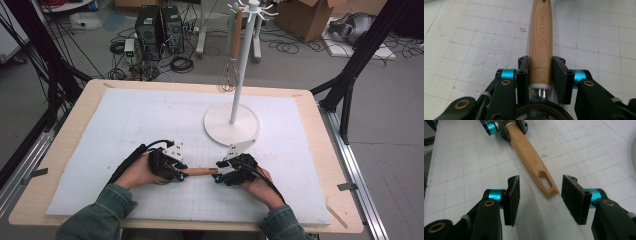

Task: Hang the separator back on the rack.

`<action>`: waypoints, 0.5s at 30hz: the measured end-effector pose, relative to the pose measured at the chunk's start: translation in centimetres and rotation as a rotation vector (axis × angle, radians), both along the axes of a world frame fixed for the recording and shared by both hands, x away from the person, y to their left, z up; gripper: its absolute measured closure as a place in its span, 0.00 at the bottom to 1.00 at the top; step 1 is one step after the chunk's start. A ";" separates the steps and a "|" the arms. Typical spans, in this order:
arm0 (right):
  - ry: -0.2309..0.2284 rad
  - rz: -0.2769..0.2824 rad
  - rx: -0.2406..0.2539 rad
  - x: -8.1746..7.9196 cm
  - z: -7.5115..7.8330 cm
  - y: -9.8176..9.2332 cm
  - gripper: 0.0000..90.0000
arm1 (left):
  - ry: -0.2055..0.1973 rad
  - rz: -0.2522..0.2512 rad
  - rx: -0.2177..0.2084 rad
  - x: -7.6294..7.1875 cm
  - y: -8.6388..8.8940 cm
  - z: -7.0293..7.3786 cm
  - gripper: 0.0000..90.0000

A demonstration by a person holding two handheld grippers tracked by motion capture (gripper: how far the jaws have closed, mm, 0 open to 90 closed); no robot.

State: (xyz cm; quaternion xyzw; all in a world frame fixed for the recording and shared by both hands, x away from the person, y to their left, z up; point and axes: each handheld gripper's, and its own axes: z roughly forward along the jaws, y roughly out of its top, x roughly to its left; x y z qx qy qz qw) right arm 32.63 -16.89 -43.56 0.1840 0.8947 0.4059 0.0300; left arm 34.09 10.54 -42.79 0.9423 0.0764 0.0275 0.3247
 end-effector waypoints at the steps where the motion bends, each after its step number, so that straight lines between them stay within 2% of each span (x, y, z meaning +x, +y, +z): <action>1: 0.003 -0.001 -0.002 0.0 0.0 0.0 0.54 | 0.009 0.001 -0.005 0.1 0.0 -0.1 0.73; 7: 0.002 -0.009 0.007 0.1 0.2 -0.3 0.54 | 0.032 -0.007 -0.012 0.4 0.2 -0.1 0.74; 12: 0.014 -0.019 0.028 0.2 0.2 -0.6 0.54 | 0.018 -0.012 0.007 0.3 -0.1 0.0 0.75; 15: 0.039 -0.023 0.029 0.3 0.0 -0.6 0.54 | 0.006 -0.013 0.013 0.2 -0.1 0.1 0.76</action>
